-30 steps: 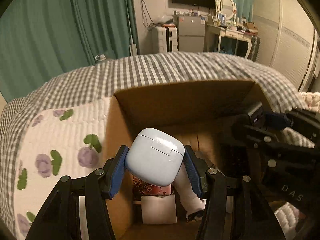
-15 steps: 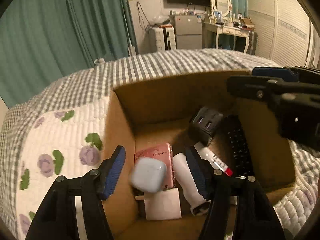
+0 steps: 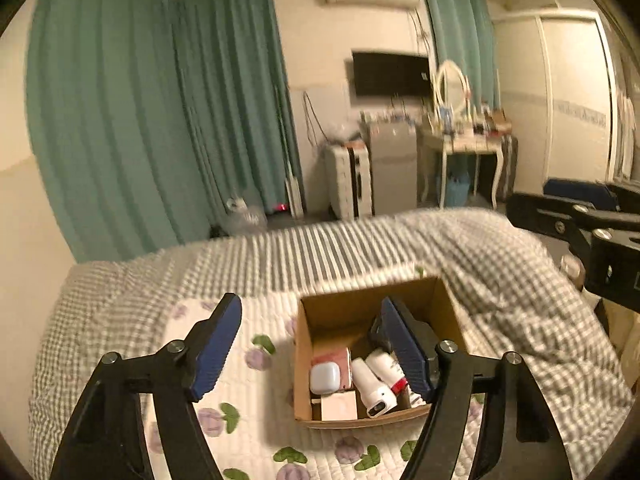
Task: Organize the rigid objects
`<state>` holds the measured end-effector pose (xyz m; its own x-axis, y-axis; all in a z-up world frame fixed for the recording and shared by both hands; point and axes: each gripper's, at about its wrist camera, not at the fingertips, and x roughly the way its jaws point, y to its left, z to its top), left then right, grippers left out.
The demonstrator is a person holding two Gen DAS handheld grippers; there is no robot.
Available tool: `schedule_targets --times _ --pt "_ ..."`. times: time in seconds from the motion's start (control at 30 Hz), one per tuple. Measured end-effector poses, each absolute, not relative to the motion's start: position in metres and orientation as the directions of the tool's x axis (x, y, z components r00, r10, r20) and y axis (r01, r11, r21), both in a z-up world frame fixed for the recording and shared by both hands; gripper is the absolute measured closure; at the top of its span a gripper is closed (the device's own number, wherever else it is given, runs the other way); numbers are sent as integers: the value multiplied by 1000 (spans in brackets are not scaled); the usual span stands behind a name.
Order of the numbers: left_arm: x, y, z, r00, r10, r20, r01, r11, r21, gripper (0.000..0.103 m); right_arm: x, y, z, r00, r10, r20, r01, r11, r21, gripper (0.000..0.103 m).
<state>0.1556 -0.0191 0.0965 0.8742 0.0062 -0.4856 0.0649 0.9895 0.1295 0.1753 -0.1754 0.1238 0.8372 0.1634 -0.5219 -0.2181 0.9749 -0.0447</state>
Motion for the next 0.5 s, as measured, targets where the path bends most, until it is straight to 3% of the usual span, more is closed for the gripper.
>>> schedule_targets --times 0.3,0.5 --pt "66 -9 123 938 -21 -347 50 996 74 20 76 -182 150 915 172 -364 -198 979 -35 11" --pt "21 -7 99 969 24 -246 2 994 108 15 28 -193 117 953 95 -287 -107 994 -26 0"
